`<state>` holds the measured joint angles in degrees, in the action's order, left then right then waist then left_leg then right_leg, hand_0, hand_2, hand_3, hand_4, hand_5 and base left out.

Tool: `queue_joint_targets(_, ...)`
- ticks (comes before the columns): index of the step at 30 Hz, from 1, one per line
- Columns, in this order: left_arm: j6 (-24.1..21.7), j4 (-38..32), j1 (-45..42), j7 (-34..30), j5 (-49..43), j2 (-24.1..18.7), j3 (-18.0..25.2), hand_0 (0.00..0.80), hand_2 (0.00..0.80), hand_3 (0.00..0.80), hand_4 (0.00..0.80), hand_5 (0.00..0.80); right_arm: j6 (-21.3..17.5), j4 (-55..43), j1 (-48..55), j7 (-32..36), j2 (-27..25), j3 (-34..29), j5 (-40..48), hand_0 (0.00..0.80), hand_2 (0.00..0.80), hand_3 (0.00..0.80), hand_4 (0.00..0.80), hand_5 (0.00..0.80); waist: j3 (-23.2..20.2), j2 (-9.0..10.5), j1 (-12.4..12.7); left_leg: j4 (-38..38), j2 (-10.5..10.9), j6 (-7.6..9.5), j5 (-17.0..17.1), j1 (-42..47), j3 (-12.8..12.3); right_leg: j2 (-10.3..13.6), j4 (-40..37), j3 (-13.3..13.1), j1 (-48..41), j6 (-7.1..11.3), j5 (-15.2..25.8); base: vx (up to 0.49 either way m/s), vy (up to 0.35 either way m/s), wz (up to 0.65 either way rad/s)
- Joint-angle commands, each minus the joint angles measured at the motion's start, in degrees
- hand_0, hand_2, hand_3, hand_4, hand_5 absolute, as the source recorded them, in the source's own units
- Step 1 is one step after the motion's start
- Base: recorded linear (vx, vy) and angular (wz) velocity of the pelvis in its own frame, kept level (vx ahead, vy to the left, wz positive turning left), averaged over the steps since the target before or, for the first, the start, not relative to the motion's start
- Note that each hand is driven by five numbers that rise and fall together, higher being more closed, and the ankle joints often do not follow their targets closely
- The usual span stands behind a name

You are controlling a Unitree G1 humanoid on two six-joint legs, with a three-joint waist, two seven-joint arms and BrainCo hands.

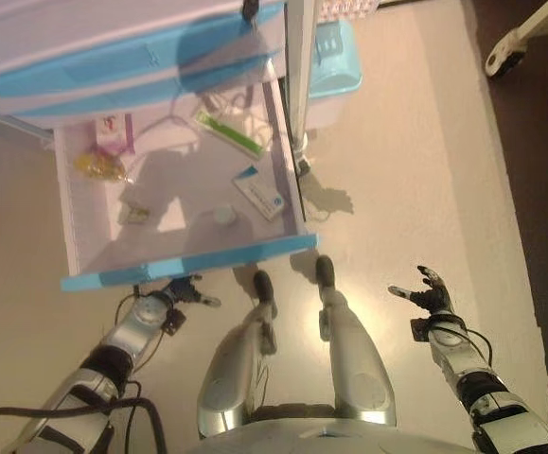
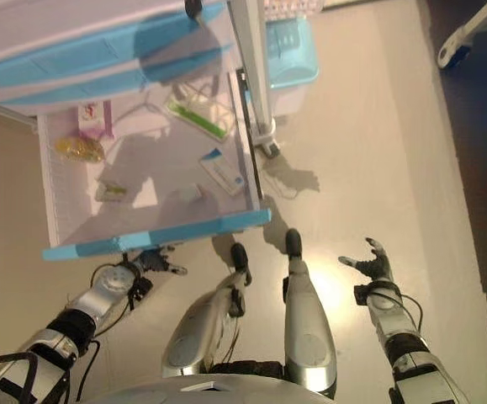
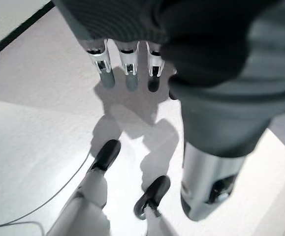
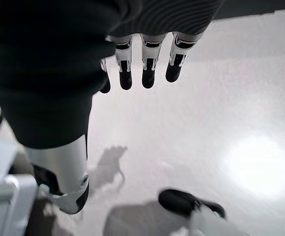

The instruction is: Open the drawer and pick up the medicine

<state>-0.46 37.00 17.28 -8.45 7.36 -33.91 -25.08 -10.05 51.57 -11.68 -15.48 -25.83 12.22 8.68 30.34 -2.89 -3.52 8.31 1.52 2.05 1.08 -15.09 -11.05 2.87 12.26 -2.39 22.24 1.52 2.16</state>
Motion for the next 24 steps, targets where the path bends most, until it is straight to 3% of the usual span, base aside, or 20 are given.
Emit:
queue_joint_targets(1, 0.5, -6.4, 1.1, 0.5, 2.5, -5.3, 3.9, 0.000, 0.000, 0.000, 0.000, 0.000, -0.4, -3.0, 3.0, 0.9, -3.2, 1.8, -2.4, 0.000, 0.000, 0.000, 0.000, 0.000, -1.3, 0.62, -0.9, 16.9, 3.0, 2.05, -9.8, -8.4, 2.5, -0.4, 8.5, 3.3, 2.4, 0.06, -5.4, -0.006, 0.055, 0.06)
queue_joint_targets(6, 6.6, -6.3, 14.5, -0.5, 5.3, -14.4, 4.9, 0.000, 0.000, 0.000, 0.000, 0.000, 0.7, -6.7, 2.4, 2.3, -5.6, 4.8, -4.3, 0.000, 0.000, 0.000, 0.000, 0.000, -0.6, 0.53, -2.4, 21.5, 2.6, 2.39, -11.4, -11.8, 1.7, -1.1, 14.5, 3.0, 6.8, -0.69, -7.5, 0.036, 0.052, 0.03)
queue_joint_targets(12, 9.9, 5.8, 32.8, 4.4, 2.6, -21.0, 1.6, 0.000, 0.000, 0.000, 0.000, 0.000, 1.0, -9.3, 2.8, 4.5, -7.5, 7.1, -9.1, 0.000, 0.000, 0.000, 0.000, 0.000, -0.5, 1.18, -4.8, 22.7, 1.6, 2.49, -11.8, -13.6, 0.2, -2.0, 16.0, 2.1, 9.9, -0.54, -7.4, 0.009, 0.049, -0.03)
queue_joint_targets(17, 8.4, 16.2, 43.2, 12.1, 5.1, -22.9, 1.1, 0.000, 0.000, 0.000, 0.000, 0.000, 1.3, -9.5, 3.0, 4.9, -7.5, 10.1, -9.3, 0.000, 0.000, 0.000, 0.000, 0.000, -0.5, 2.03, -6.1, 23.0, 1.0, 2.34, -12.1, -13.9, -0.6, -2.5, 16.2, 1.4, 10.7, -0.47, -7.4, 0.009, 0.018, -0.14)
queue_joint_targets(21, 6.7, 19.1, 46.3, 19.6, 6.2, -22.5, 2.5, 0.000, 0.000, 0.000, 0.000, 0.000, 0.9, -9.1, 3.5, 4.0, -6.5, 11.1, -8.9, 0.000, 0.000, 0.000, 0.000, 0.000, -0.6, 2.75, -6.4, 22.7, 0.8, 2.10, -12.3, -13.5, -0.7, -2.6, 15.3, 1.1, 10.3, -0.44, -7.3, 0.004, 0.004, -0.05)
queue_joint_targets(24, 5.8, 18.1, 45.1, 19.9, 7.3, -21.0, 3.8, 0.000, 0.000, 0.000, 0.000, 0.000, 0.7, -8.9, 3.7, 3.6, -5.5, 11.4, -9.0, 0.000, 0.000, 0.000, 0.000, 0.000, -0.7, 3.03, -6.0, 22.0, 0.9, 1.94, -12.2, -13.1, -0.7, -2.7, 14.7, 1.0, 9.9, -0.33, -7.2, -0.004, -0.010, -0.08)
